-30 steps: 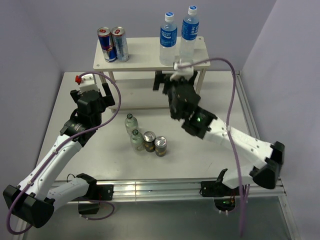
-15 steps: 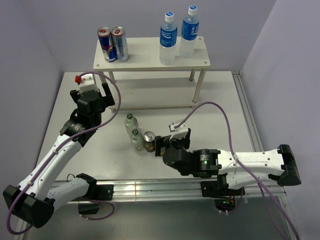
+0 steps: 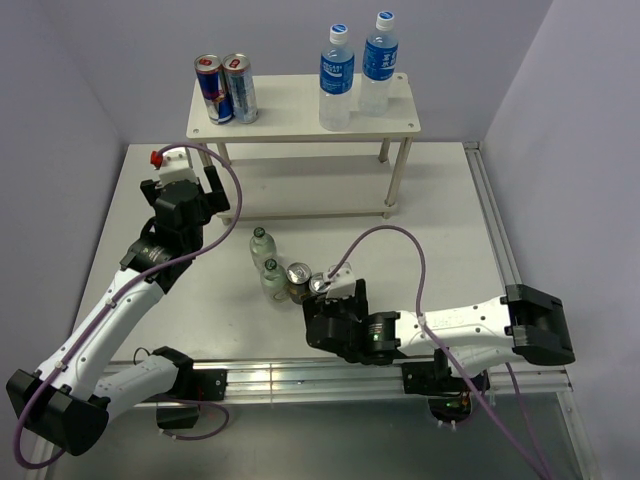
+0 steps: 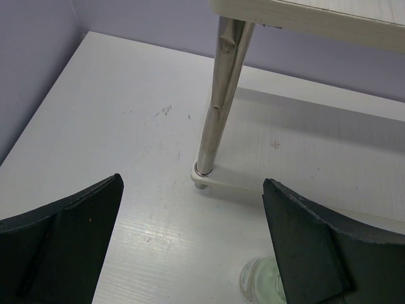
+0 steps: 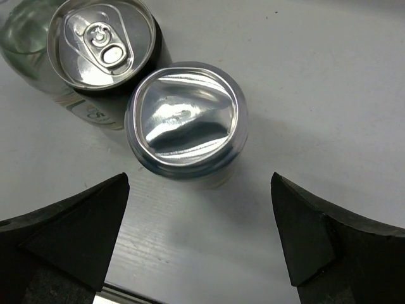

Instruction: Place and organize the beverage onto the shelf

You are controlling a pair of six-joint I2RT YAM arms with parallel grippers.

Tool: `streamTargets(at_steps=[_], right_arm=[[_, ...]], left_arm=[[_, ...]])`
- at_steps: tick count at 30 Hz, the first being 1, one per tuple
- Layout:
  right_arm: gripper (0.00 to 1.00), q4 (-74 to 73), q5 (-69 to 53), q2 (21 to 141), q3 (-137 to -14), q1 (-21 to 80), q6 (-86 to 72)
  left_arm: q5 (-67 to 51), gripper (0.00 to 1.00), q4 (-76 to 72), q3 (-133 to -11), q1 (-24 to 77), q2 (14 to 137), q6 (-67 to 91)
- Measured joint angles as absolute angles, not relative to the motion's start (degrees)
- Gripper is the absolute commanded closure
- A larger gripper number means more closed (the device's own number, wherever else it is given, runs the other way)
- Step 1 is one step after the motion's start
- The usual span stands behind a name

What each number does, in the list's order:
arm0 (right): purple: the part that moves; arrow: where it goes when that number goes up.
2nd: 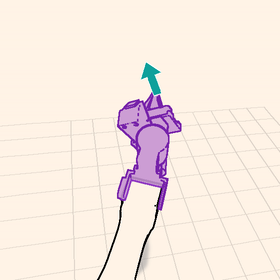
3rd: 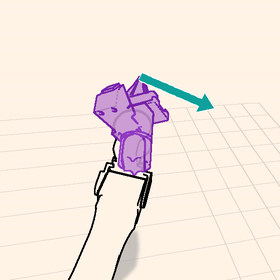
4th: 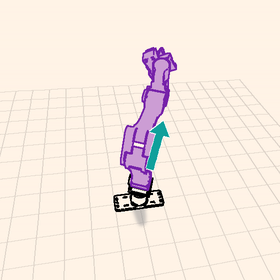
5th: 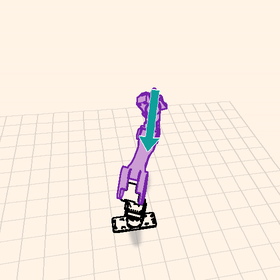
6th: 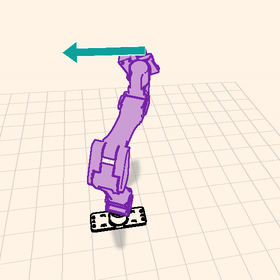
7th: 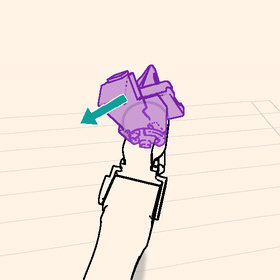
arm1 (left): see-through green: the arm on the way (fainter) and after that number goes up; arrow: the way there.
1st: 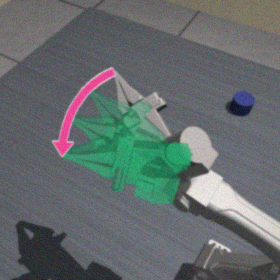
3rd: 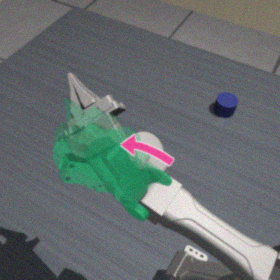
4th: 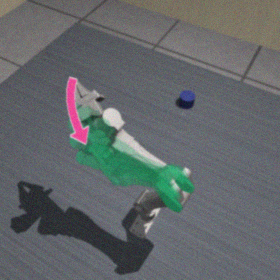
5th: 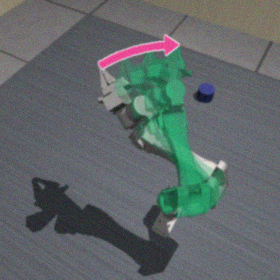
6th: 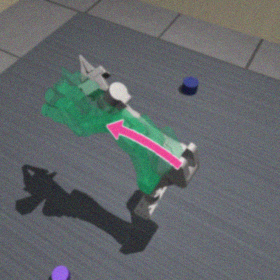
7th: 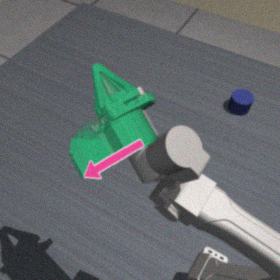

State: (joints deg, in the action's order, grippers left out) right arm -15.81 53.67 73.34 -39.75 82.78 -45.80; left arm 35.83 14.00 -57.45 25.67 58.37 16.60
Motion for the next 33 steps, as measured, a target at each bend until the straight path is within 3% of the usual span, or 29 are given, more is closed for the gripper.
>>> streamTargets(at_steps=[10, 15, 18, 22, 23, 25, 27, 33], right_arm=[[0.00, 4.1, 50.9, 77.9, -32.9, 74.5, -39.0], [0.05, 10.7, 50.4, 81.8, -32.8, 70.2, -35.8], [0.23, 12.5, 50.7, 83.4, -33.0, 70.1, -34.5], [0.61, 13.2, 50.5, 84.4, -34.0, 69.9, -33.7], [0.80, 13.1, 50.4, 84.4, -34.2, 69.9, -33.6], [0.96, 12.2, 50.5, 84.4, -34.6, 69.8, -33.5], [1.00, 10.6, 50.7, 84.4, -35.2, 69.8, -33.5], [1.00, 4.9, 52.9, 84.0, -38.5, 68.9, -32.6]], left_arm=[[35.8, 0.01, 14.0, -57.5, 25.7, 58.4, 16.6], [35.8, 0.01, 14.0, -57.5, 25.7, 58.5, 16.6], [35.8, 0.01, 14.0, -57.5, 25.7, 58.5, 16.6], [35.8, 0.01, 14.0, -57.5, 25.7, 58.5, 16.6], [35.8, 0.01, 14.0, -57.5, 25.7, 58.5, 16.6], [35.8, 0.01, 14.0, -57.5, 25.7, 58.5, 16.6], [35.8, 0.01, 14.0, -57.5, 25.7, 58.5, 16.6], [35.8, 0.01, 14.0, -57.5, 25.7, 58.5, 16.6]])
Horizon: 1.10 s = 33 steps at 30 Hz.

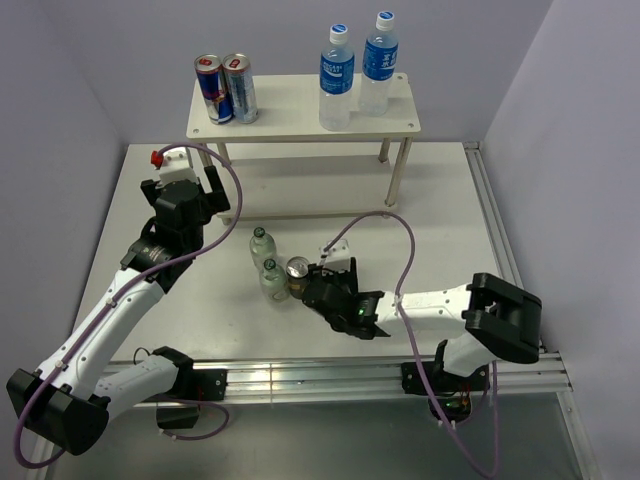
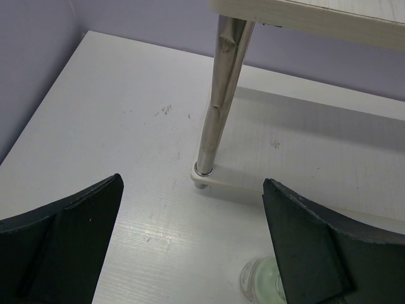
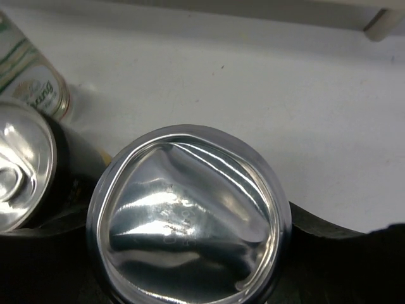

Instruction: Place and organize the beverage onto the shelf

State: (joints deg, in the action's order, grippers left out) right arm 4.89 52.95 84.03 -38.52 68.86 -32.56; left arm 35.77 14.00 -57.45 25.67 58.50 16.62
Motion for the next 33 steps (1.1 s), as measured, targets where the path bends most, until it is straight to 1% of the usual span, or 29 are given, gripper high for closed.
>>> streamTargets(at_steps=[4, 7, 11, 13, 17, 24, 28, 33], right_arm=[[1.00, 5.1, 52.9, 80.5, -39.5, 64.0, -28.7], [1.00, 6.9, 51.7, 77.8, -40.7, 57.5, -24.9], [1.00, 10.5, 49.8, 78.5, -44.9, 49.5, -20.6], [1.00, 12.0, 48.8, 80.4, -47.8, 46.8, -18.9], [1.00, 15.9, 46.0, 87.8, -55.2, 42.1, -16.5], [1.00, 17.3, 42.4, 101.0, -64.5, 36.1, -15.3], [1.00, 17.6, 41.5, 104.9, -66.6, 33.6, -15.1], [1.00, 18.6, 41.4, 106.7, -68.9, 31.5, -14.3]], left_arm=[[35.7, 0.01, 14.0, -57.5, 25.7, 58.5, 16.6], [35.7, 0.01, 14.0, -57.5, 25.7, 58.5, 16.6], [35.6, 0.01, 14.0, -57.5, 25.7, 58.5, 16.6], [35.6, 0.01, 14.0, -57.5, 25.7, 58.5, 16.6], [35.6, 0.01, 14.0, -57.5, 25.7, 58.5, 16.6], [35.6, 0.01, 14.0, -57.5, 25.7, 58.5, 16.6], [35.7, 0.01, 14.0, -57.5, 25.7, 58.5, 16.6], [35.6, 0.01, 14.0, -57.5, 25.7, 58.9, 16.6]])
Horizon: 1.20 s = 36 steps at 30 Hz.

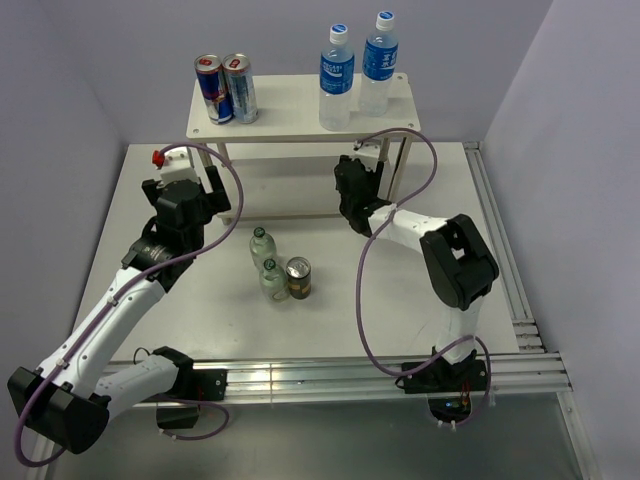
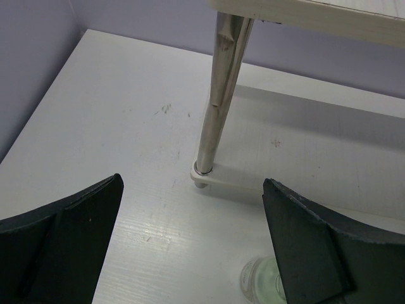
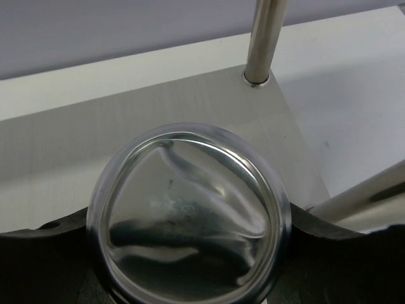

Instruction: Place and organize the beverage onto the shelf

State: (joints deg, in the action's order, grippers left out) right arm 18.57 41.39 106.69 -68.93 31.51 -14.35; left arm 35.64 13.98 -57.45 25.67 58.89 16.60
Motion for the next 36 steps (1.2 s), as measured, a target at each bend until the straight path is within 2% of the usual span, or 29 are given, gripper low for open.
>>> streamTargets(at_steps=[9, 11, 12, 15, 21, 29, 36], right_arm=[[1.00, 21.6, 42.9, 110.2, -71.4, 30.3, -13.6], [0.93, 21.8, 42.9, 110.3, -71.4, 30.2, -13.6], [0.80, 21.8, 42.9, 110.3, -71.4, 30.2, -13.6], [0.55, 21.8, 42.9, 110.3, -71.4, 30.2, -13.6], [0.46, 21.8, 42.9, 110.3, -71.4, 30.2, -13.6], [0.15, 21.9, 43.0, 110.1, -70.9, 30.1, -13.8], [0.05, 21.8, 42.9, 108.8, -69.0, 29.9, -14.1]], left_arm=[[35.7, 0.01, 14.0, -57.5, 25.7, 59.1, 16.6], [35.7, 0.01, 14.0, -57.5, 25.7, 59.1, 16.6], [35.7, 0.01, 14.0, -57.5, 25.7, 59.1, 16.6], [35.7, 0.01, 14.0, -57.5, 25.7, 59.2, 16.6], [35.7, 0.01, 14.0, -57.5, 25.6, 59.6, 16.6], [35.7, 0.01, 14.0, -57.5, 25.6, 59.6, 16.6], [35.7, 0.01, 14.0, -57.5, 25.6, 59.6, 16.6]])
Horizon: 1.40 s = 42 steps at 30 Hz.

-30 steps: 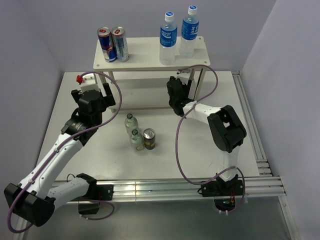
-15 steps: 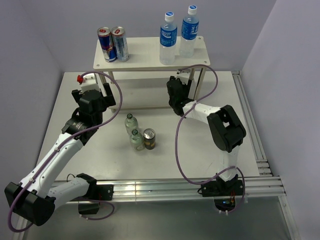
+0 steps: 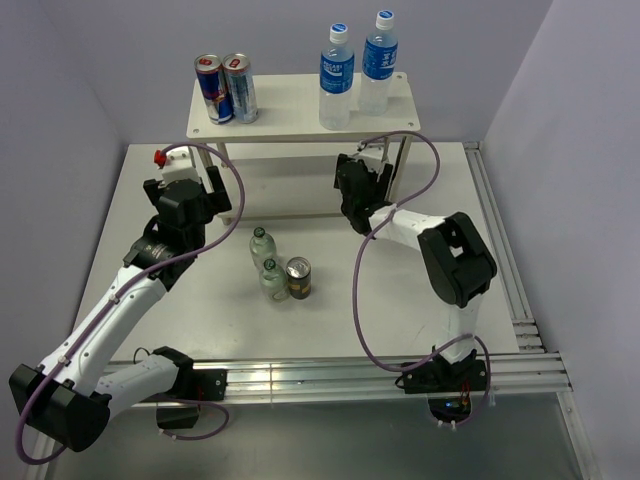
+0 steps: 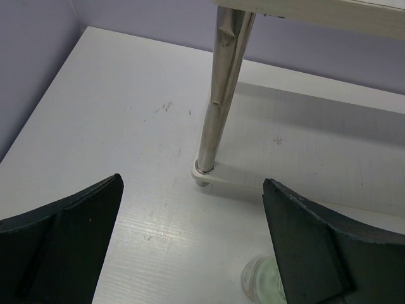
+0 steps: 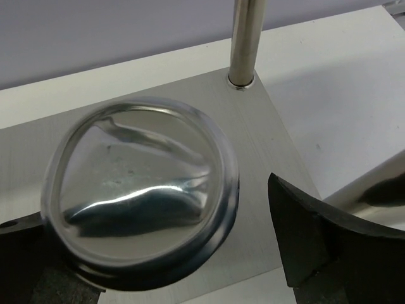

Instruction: Place and organize the beverage onto the shelf

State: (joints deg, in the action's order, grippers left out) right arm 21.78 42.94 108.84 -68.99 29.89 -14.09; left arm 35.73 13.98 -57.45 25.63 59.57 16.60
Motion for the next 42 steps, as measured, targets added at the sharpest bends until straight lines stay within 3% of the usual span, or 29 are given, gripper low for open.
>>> streamTargets(at_steps=[4, 22, 32, 42], right_arm=[[0.00, 21.6, 42.9, 106.8, -66.6, 29.8, -15.0], [0.00, 18.8, 42.3, 85.6, -50.8, 39.3, -16.1], [0.00, 14.3, 38.6, 69.7, -40.4, 54.8, -19.8], [0.00, 13.8, 35.1, 65.9, -35.4, 66.4, -21.9]], left_arm=[[35.8, 0.01, 14.0, -57.5, 25.6, 59.6, 16.6], [35.9, 0.01, 14.0, -57.5, 25.5, 59.2, 16.6], [35.9, 0.01, 14.0, -57.5, 25.2, 58.7, 16.6], [35.9, 0.01, 14.0, -57.5, 25.0, 58.6, 16.6]])
